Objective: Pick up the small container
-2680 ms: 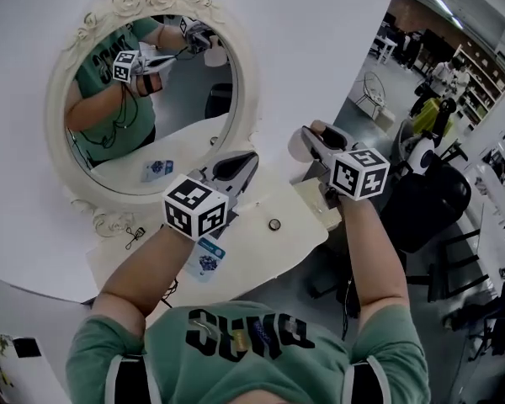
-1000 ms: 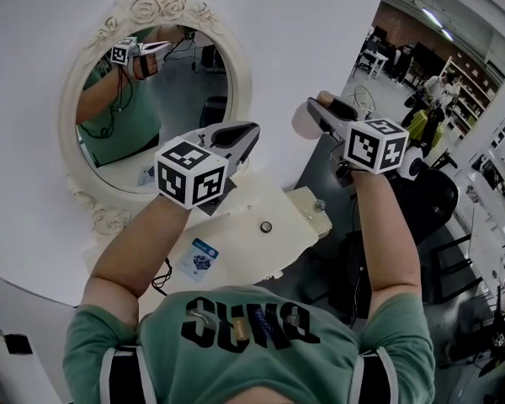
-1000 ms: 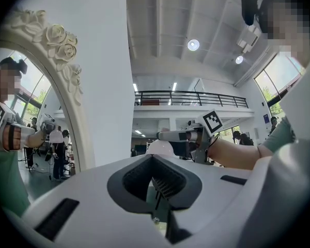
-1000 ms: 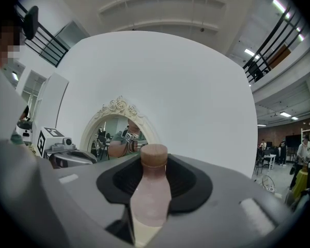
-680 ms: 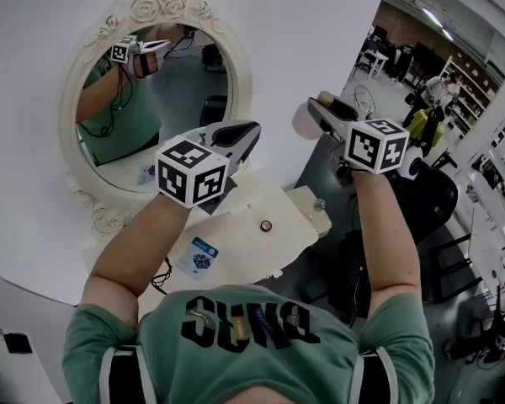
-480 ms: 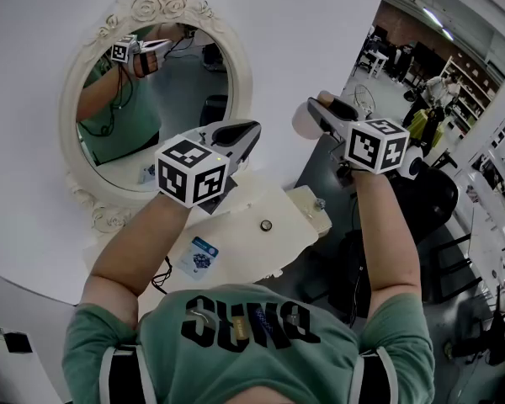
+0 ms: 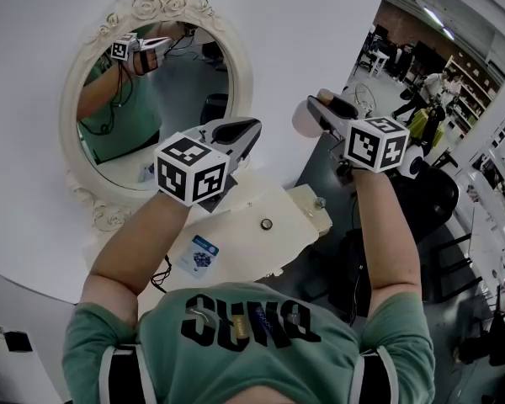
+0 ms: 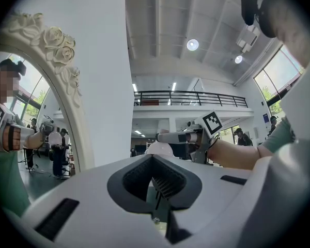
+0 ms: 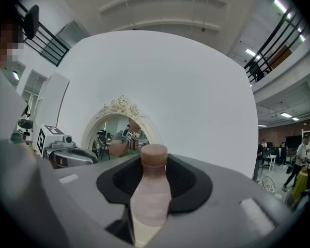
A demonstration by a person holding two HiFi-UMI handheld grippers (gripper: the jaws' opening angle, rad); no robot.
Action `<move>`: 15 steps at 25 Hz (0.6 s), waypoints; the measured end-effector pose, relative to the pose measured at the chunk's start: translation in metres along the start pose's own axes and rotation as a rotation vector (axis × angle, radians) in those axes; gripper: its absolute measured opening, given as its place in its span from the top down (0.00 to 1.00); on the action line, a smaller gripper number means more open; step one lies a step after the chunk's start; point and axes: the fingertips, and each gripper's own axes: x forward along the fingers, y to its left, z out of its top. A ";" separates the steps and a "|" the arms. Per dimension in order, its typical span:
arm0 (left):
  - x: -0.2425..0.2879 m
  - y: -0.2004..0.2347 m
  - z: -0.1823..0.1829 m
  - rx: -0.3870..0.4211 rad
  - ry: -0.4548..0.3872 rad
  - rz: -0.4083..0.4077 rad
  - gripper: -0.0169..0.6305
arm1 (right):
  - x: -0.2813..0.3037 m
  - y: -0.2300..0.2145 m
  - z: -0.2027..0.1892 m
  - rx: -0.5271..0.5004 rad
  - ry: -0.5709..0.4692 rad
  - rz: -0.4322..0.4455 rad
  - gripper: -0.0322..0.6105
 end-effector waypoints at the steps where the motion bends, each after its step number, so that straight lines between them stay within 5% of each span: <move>1: 0.000 0.000 0.000 -0.001 -0.001 0.000 0.97 | 0.000 0.000 0.000 -0.001 0.000 0.001 0.72; 15: -0.001 -0.002 0.001 -0.001 -0.004 0.001 0.97 | -0.001 0.005 0.004 -0.006 -0.004 0.009 0.72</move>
